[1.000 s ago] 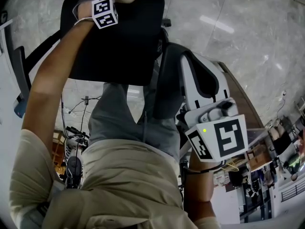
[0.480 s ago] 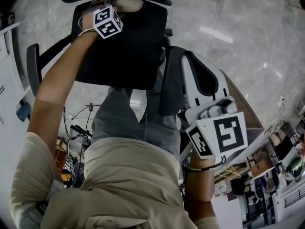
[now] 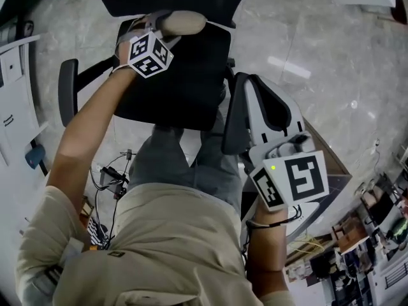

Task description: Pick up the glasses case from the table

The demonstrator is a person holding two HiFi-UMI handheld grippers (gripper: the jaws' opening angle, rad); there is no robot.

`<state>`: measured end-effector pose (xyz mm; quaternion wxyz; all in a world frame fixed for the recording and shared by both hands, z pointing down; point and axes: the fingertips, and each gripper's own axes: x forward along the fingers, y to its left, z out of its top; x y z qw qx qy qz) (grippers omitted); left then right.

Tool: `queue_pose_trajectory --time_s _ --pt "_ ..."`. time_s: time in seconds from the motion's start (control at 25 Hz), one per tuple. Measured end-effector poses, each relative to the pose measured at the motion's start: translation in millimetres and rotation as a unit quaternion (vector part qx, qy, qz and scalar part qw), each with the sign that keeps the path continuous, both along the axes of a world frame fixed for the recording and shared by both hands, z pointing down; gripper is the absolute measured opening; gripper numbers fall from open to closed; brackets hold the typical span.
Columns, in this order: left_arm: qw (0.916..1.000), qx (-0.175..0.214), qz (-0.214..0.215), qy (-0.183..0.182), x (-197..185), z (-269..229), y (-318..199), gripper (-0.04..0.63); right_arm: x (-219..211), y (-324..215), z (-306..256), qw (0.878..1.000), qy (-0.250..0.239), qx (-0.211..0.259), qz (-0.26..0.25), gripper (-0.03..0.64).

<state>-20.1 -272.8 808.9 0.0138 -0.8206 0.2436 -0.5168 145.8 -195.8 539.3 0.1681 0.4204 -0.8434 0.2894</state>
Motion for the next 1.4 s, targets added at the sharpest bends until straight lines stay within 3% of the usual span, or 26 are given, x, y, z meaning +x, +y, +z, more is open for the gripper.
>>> queue_pose_trajectory --time_s 0.6,1.04,1.4 --pt "0.9917 0.08 -0.004 0.101 -11.2 -174.3 17.7 0.333 -42.6 11.7 -81.7 0.998 0.0 0.057 -0.002 0.028" --pt "0.9729 0.156 -0.018 0.17 -45.6 -308.5 32.9 0.328 -85.5 29.2 -142.9 0.995 0.007 0.096 -0.019 0.028" --pt "0.9609 0.181 -0.024 0.208 -78.4 -388.7 72.6 0.282 -103.9 54.3 -185.1 0.992 0.018 0.119 -0.023 0.028"
